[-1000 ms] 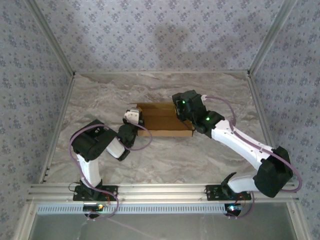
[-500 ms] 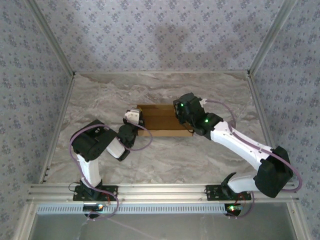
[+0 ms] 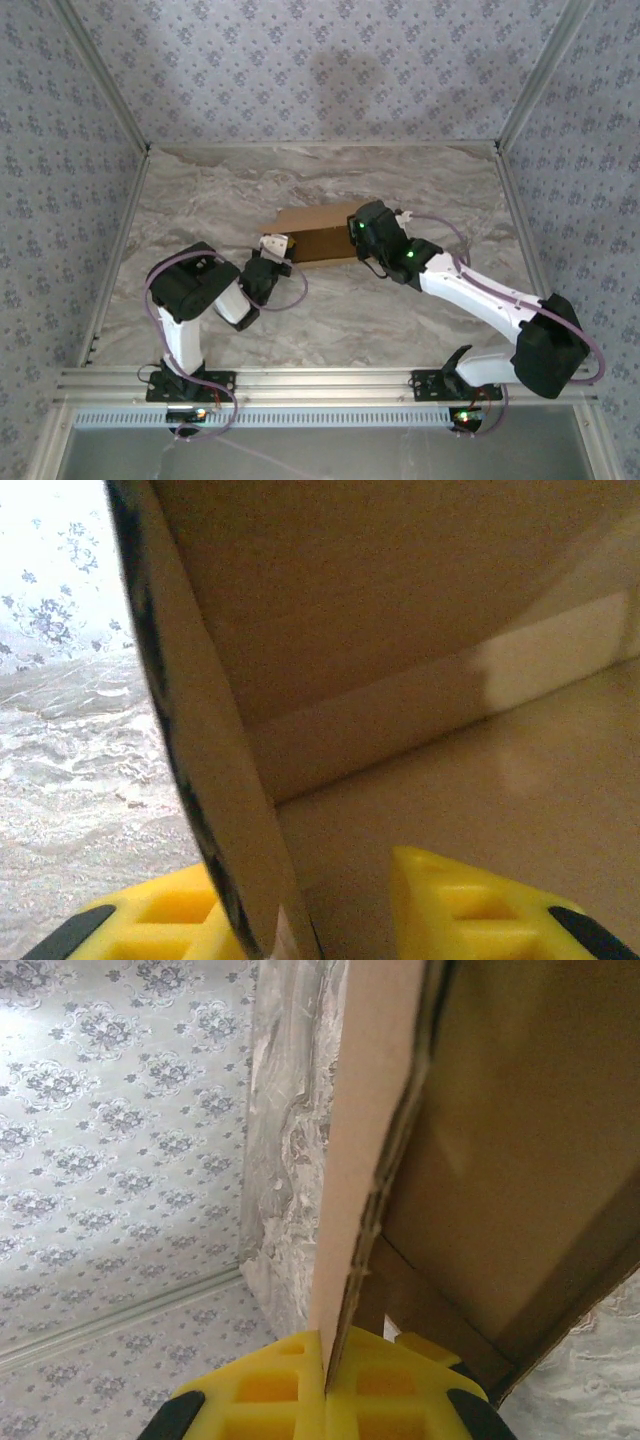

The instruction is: Fold the paper box

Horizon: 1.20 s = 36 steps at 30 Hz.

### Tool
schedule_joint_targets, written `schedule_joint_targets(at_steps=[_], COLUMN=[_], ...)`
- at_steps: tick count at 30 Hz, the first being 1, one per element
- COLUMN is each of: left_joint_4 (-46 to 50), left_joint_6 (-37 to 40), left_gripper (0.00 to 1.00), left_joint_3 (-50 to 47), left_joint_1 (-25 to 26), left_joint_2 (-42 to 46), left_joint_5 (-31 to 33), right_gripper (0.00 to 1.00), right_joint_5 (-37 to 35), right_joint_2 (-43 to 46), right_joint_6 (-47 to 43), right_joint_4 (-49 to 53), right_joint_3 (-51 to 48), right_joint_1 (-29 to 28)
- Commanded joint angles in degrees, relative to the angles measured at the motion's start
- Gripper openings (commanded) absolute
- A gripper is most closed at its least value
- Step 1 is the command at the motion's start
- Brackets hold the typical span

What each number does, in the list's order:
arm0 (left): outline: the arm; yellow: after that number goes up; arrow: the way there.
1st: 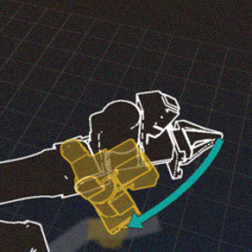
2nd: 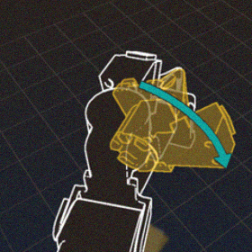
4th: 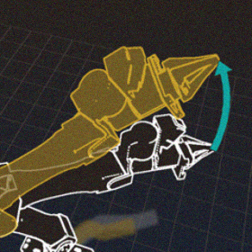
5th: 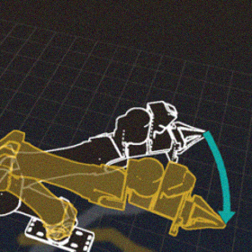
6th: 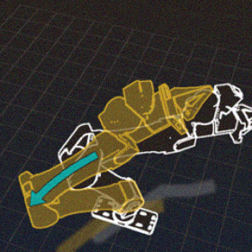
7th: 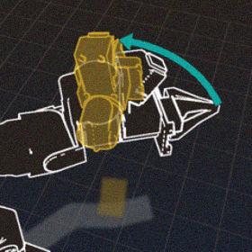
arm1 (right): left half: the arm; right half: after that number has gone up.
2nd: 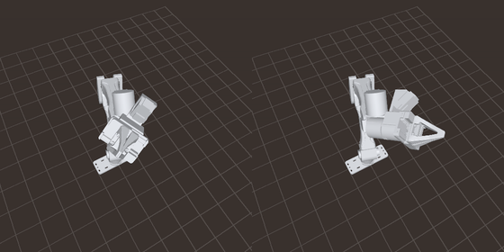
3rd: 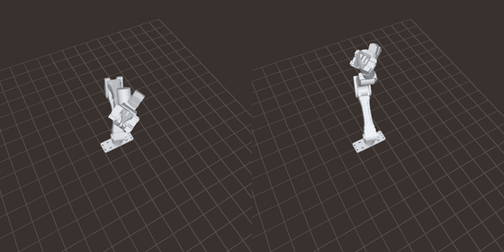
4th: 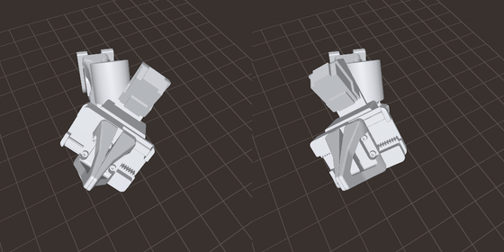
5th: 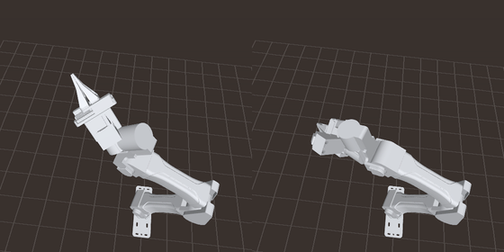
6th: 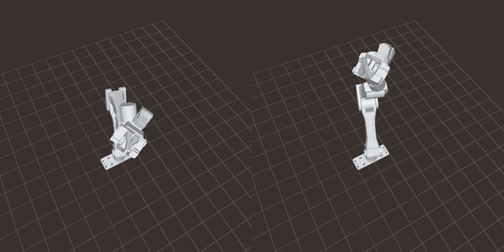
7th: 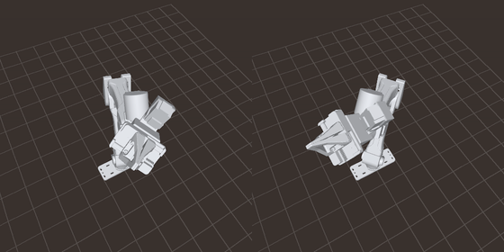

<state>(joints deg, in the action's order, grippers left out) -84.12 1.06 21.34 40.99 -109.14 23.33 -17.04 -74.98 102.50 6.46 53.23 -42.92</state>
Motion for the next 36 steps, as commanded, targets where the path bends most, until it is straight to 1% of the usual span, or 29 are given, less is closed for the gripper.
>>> schedule_joint_targets(at_steps=[1,6,13,16,18,22,24,26,28,29,31,32,33,34,35,36], left_joint_4=[4.66,6.01,11.42,16.25,18.75,28.17,34.48,47.39,59.85,67.03,78.94,84.73,88.55,92.44,95.97,99.03], left_joint_6=[1.13,1.45,0.55,-0.56,-0.61,-1.63,-3.15,-5.54,-9.36,-12.47,-16.70,-18.68,-20.11,-21.61,-23.67,-25.69], left_gripper=[0.37,0.40,0.43,0.43,0.43,0.43,0.42,0.40,0.38,0.36,0.35,0.35,0.36,0.37,0.46,0.53], left_joint_3=[-1.61,-3.09,-6.00,-6.49,-6.99,-7.04,-6.31,-3.78,-0.19,2.20,7.42,10.59,13.51,16.85,19.81,23.07], left_joint_1=[1.05,2.94,6.50,7.39,8.95,11.63,12.12,13.32,14.26,14.29,14.29,14.21,14.20,14.05,13.50,12.28], left_joint_2=[1.33,3.93,11.41,16.08,19.68,29.76,36.30,45.56,54.18,58.77,65.16,67.52,68.61,68.99,68.36,67.45], left_joint_5=[-0.58,-0.32,-0.67,-3.95,-4.67,-6.75,-9.41,-10.17,-8.16,-6.70,-3.37,-1.85,-0.30,1.71,3.51,3.50], right_gripper=[0.00,0.00,0.00,0.00,0.00,0.00,0.00,0.00,0.00,0.00,0.00,0.00,0.00,0.00,0.00,0.00], right_joint_5=[-4.00,-4.18,-3.88,-3.66,-3.23,-2.66,-2.41,-1.92,-1.60,-1.57,-1.35,-1.27,-1.26,-1.10,-0.85,-0.73], right_joint_2=[0.45,-0.39,-0.52,-0.58,-0.82,-1.36,-1.60,-1.78,-1.86,-1.85,-2.01,-2.09,-2.06,-2.21,-2.30,-2.43], right_joint_6=[1.37,1.74,1.47,1.63,1.87,2.00,2.09,2.06,1.92,1.92,1.66,1.52,1.39,1.30,1.25,1.29], right_joint_4=[0.66,-1.33,-0.77,-0.68,-0.94,-1.30,-1.49,-1.47,-1.36,-1.28,-1.21,-1.15,-1.14,-1.11,-1.27,-1.37], right_joint_3=[-2.79,-4.94,-4.55,-4.56,-4.80,-5.15,-5.21,-5.24,-5.33,-5.25,-5.21,-5.18,-5.16,-5.16,-5.31,-5.41], right_joint_1=[-0.42,0.43,2.15,2.56,2.90,3.58,3.78,4.13,4.48,4.47,4.67,4.60,4.76,4.74,4.87,4.96])
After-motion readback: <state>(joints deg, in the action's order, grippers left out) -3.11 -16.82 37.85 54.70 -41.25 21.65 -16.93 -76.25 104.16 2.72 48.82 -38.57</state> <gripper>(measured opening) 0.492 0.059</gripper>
